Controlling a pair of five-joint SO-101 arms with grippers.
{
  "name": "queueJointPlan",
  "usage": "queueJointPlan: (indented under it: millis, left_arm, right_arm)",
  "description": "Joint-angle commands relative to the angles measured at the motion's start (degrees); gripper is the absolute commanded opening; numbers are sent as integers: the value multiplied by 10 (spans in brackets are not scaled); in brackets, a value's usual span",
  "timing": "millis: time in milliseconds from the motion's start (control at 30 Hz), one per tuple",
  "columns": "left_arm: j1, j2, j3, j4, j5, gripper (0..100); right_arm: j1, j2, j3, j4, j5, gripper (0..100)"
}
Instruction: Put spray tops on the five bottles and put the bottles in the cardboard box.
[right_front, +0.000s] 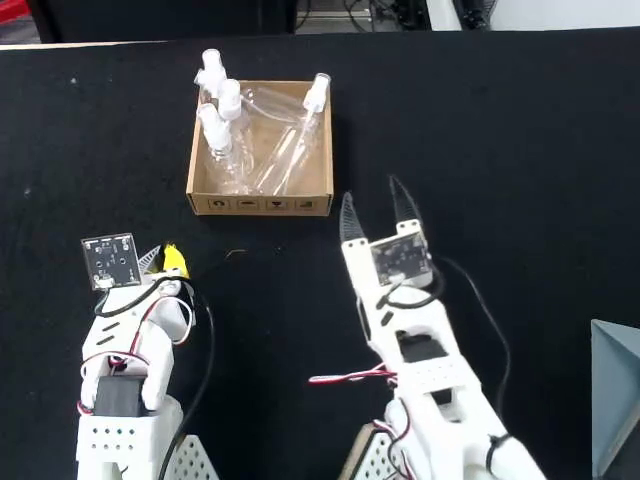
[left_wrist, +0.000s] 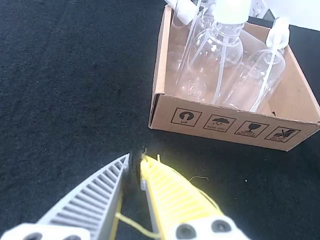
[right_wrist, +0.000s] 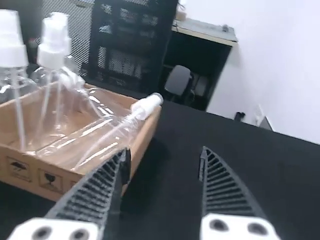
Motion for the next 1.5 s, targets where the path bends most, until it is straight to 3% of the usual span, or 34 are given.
queueJointPlan:
  millis: [0, 1000, 1467]
  left_arm:
    - [-4, -4, 13, 4, 0, 30]
    - [-4, -4, 13, 4, 0, 30]
    - [-4, -4, 13, 4, 0, 30]
  right_arm:
    - [29, -70, 2, 60, -13, 164]
    - [31, -474, 12, 655, -13, 163]
    - [31, -524, 10, 806, -13, 163]
